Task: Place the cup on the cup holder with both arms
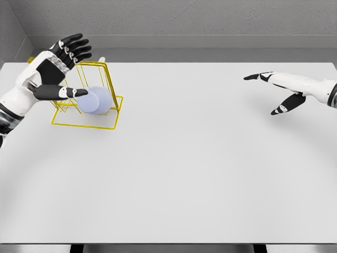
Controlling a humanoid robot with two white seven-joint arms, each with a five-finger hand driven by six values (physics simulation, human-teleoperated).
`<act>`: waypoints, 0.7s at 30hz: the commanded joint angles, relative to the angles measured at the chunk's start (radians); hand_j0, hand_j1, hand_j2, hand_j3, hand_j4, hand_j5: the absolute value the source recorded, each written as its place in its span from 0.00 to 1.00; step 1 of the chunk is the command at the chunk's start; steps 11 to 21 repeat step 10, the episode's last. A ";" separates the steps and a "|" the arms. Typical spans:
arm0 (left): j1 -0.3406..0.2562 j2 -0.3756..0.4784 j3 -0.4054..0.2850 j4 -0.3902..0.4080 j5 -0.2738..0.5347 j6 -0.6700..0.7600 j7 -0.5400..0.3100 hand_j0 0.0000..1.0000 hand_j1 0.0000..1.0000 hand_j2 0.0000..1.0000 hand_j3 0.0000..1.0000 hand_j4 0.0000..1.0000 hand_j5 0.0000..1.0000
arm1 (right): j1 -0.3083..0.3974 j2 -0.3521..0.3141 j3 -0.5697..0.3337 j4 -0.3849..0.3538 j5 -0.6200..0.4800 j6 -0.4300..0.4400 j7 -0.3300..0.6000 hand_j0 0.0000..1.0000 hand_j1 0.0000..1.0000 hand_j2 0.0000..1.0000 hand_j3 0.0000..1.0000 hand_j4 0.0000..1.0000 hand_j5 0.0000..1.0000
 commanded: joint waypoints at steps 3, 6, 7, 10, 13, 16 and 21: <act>0.054 0.125 0.003 -0.163 0.004 -0.049 0.000 1.00 1.00 1.00 1.00 1.00 1.00 | 0.000 -0.001 -0.001 -0.001 -0.007 0.003 0.000 1.00 1.00 1.00 1.00 1.00 1.00; 0.127 0.202 0.003 -0.223 -0.100 -0.167 0.000 1.00 1.00 1.00 1.00 1.00 1.00 | 0.000 0.000 -0.001 -0.001 -0.007 0.003 0.000 1.00 1.00 1.00 1.00 1.00 1.00; 0.132 0.205 0.005 -0.225 -0.118 -0.213 0.000 1.00 1.00 1.00 1.00 1.00 1.00 | 0.000 0.000 -0.001 -0.001 -0.007 0.003 0.000 1.00 1.00 1.00 1.00 1.00 1.00; 0.173 0.240 -0.006 -0.225 -0.209 -0.340 0.000 1.00 1.00 1.00 1.00 1.00 1.00 | 0.000 0.002 -0.001 -0.001 -0.007 0.003 0.000 1.00 1.00 1.00 1.00 1.00 1.00; 0.173 0.240 -0.006 -0.225 -0.209 -0.340 0.000 1.00 1.00 1.00 1.00 1.00 1.00 | 0.000 0.002 -0.001 -0.001 -0.007 0.003 0.000 1.00 1.00 1.00 1.00 1.00 1.00; 0.173 0.240 -0.006 -0.225 -0.209 -0.340 0.000 1.00 1.00 1.00 1.00 1.00 1.00 | 0.000 0.002 -0.001 -0.001 -0.007 0.003 0.000 1.00 1.00 1.00 1.00 1.00 1.00; 0.173 0.240 -0.006 -0.225 -0.209 -0.340 0.000 1.00 1.00 1.00 1.00 1.00 1.00 | 0.000 0.002 -0.001 -0.001 -0.007 0.003 0.000 1.00 1.00 1.00 1.00 1.00 1.00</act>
